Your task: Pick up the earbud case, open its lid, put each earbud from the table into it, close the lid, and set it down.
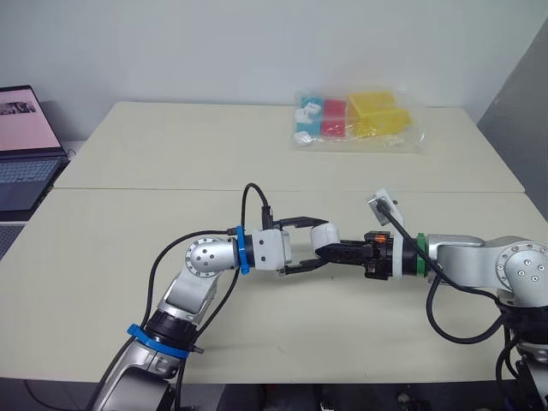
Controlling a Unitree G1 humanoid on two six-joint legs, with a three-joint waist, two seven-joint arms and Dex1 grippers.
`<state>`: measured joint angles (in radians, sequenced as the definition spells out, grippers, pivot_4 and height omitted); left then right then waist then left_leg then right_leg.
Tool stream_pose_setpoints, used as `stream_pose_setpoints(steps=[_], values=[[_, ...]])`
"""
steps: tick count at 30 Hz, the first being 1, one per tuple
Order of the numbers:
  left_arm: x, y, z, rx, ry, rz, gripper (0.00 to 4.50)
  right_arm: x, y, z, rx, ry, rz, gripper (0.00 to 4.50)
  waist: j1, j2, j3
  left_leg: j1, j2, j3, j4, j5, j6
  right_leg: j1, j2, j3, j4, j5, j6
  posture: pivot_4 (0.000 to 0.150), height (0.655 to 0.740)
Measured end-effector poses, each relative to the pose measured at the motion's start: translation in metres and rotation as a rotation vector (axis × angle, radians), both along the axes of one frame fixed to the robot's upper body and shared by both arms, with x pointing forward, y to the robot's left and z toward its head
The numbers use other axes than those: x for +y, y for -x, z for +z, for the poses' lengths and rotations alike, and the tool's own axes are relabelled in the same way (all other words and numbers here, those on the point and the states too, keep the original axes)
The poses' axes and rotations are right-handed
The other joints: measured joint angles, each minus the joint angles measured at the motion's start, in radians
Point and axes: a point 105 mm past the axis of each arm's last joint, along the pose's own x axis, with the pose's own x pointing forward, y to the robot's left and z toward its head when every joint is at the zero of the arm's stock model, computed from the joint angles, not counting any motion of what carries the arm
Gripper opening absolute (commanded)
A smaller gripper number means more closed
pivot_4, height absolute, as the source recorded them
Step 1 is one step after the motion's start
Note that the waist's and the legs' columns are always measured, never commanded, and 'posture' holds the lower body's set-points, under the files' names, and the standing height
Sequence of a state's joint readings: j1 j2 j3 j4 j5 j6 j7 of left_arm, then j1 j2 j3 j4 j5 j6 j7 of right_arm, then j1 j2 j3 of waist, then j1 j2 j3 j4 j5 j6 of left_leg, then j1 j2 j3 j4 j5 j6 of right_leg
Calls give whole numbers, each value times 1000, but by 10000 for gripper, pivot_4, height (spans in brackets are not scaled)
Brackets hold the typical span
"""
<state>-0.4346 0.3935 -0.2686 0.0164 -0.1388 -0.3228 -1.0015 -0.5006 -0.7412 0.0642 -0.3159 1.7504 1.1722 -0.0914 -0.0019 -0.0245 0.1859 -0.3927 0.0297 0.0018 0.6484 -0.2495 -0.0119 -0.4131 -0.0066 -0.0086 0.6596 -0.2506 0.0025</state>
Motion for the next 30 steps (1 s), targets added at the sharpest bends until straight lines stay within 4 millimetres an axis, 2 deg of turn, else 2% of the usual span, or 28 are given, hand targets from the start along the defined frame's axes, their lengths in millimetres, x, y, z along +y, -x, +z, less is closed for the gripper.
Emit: stream_pose_setpoints(steps=[4,5,11,14,18,21,24,30], values=[[2,-3,1,30,6,17,43560,-1,-2,-1,8,-3,-9,7866,0,0,0,-1,0,0,0,0,0,-1,0,0,0,0,0,1500,7400],[3,-3,0,26,-1,19,45000,-1,-3,-1,10,-3,-10,7866,0,0,0,-2,0,0,0,0,0,-2,0,0,0,0,0,1500,7400],[24,-8,-10,61,-131,58,45000,-5,-3,1,-10,34,7,7866,0,0,0,-6,0,1,0,0,0,-8,1,1,2,0,0,1500,7400],[36,-10,-13,166,-183,87,45000,-20,-4,-1,-86,200,44,7866,-1,0,0,-7,0,0,0,0,0,-8,1,0,2,0,0,1500,7400],[45,-10,-6,322,-189,134,45000,-38,-9,5,-265,454,132,7866,-1,1,1,-7,1,-1,0,0,0,-9,1,-1,0,0,0,1500,7400],[37,-5,2,443,-194,122,45000,-43,-11,10,-387,570,248,7866,-1,1,1,-7,1,-1,0,0,0,-9,1,-1,0,0,0,1500,7400],[27,1,13,478,-207,91,45000,-42,-9,7,-437,625,363,7866,-1,1,1,-7,0,0,-1,0,0,-9,2,-1,0,0,0,1500,7400],[2,2,12,497,-265,89,45000,-35,-10,11,-540,680,506,7866,0,1,1,-7,0,0,1,0,0,-9,2,0,1,0,0,1500,7400]])
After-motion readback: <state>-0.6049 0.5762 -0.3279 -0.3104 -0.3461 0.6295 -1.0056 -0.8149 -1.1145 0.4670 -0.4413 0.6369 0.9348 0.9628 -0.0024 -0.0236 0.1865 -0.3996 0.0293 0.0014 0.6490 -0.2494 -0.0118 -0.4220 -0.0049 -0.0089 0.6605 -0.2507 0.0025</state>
